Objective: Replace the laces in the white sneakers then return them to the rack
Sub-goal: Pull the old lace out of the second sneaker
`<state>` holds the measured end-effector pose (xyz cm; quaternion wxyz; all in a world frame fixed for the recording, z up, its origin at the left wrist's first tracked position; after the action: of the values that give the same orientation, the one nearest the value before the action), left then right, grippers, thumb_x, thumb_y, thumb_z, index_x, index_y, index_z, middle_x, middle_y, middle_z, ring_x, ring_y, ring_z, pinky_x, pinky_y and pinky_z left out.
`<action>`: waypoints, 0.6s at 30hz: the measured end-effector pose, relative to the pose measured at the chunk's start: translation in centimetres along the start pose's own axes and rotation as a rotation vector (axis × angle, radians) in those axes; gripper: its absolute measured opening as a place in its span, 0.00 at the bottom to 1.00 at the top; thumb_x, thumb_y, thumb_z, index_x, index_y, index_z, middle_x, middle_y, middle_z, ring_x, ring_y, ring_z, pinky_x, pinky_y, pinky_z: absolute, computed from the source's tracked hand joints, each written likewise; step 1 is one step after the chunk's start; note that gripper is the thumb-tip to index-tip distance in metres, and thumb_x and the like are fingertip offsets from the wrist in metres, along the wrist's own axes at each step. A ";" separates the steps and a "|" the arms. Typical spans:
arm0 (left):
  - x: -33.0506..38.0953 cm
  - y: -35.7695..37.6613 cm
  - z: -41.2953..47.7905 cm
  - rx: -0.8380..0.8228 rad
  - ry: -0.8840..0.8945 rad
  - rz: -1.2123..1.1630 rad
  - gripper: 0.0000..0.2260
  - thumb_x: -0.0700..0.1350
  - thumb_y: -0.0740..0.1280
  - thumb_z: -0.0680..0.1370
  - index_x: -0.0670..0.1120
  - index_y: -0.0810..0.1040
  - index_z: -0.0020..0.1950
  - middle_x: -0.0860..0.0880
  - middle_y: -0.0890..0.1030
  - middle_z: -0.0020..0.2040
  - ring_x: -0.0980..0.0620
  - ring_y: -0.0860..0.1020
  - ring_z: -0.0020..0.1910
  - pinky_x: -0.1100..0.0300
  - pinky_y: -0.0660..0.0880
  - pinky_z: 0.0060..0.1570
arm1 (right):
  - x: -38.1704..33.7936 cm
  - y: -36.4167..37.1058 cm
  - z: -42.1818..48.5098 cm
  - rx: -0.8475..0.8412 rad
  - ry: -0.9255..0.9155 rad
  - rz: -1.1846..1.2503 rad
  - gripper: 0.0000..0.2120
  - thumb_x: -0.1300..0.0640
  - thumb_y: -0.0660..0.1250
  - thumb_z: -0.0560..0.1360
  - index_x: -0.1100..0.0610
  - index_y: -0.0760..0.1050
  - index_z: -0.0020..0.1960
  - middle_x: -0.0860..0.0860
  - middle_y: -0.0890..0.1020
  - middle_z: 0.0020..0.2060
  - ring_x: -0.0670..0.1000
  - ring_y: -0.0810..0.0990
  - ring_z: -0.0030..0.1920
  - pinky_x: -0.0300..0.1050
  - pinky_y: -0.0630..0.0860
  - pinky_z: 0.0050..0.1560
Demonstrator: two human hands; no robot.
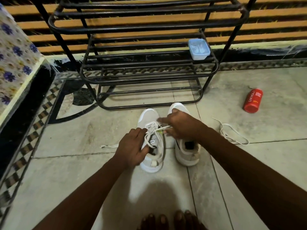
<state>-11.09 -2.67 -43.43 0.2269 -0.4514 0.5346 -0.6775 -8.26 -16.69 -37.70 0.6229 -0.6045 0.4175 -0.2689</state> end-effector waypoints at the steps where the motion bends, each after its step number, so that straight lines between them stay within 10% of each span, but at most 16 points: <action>1: 0.0 0.0 0.0 0.003 -0.001 -0.003 0.28 0.57 0.59 0.76 0.42 0.74 0.70 0.45 0.77 0.56 0.42 0.75 0.51 0.47 0.74 0.49 | -0.4 -0.5 -0.1 0.049 -0.036 -0.003 0.11 0.50 0.69 0.78 0.54 0.82 0.56 0.53 0.81 0.44 0.57 0.76 0.51 0.51 0.75 0.50; 5: 0.0 0.2 0.2 -0.006 -0.007 -0.001 0.29 0.57 0.59 0.75 0.42 0.74 0.71 0.45 0.77 0.56 0.42 0.75 0.52 0.47 0.74 0.50 | 0.8 -3.3 -0.8 0.366 0.010 0.251 0.11 0.57 0.77 0.71 0.60 0.80 0.33 0.55 0.78 0.31 0.59 0.75 0.37 0.41 0.61 0.44; 11: -0.4 0.5 0.2 -0.004 -0.013 0.003 0.27 0.56 0.60 0.76 0.43 0.73 0.71 0.47 0.76 0.55 0.45 0.74 0.51 0.48 0.74 0.48 | 2.4 -2.7 -2.6 0.672 0.258 0.466 0.11 0.63 0.75 0.72 0.62 0.79 0.32 0.46 0.71 0.31 0.56 0.73 0.36 0.51 0.71 0.37; 18: -0.4 0.4 0.1 0.000 -0.001 0.000 0.27 0.57 0.61 0.76 0.43 0.73 0.71 0.47 0.76 0.56 0.45 0.74 0.51 0.48 0.74 0.48 | 0.3 -2.9 -3.1 0.693 0.285 0.108 0.08 0.57 0.70 0.76 0.56 0.79 0.38 0.48 0.76 0.38 0.55 0.74 0.42 0.47 0.70 0.26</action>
<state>-10.85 -2.57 -43.98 0.2271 -0.4518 0.5345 -0.6772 -10.23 -18.92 -34.62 0.7393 -0.2915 0.4157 -0.4423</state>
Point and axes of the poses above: each hand's wrist, its own z-axis towards the middle knuckle, its own y-axis out of the palm, x = y × z, the point moved 10 cm from there along z, towards the middle knuckle
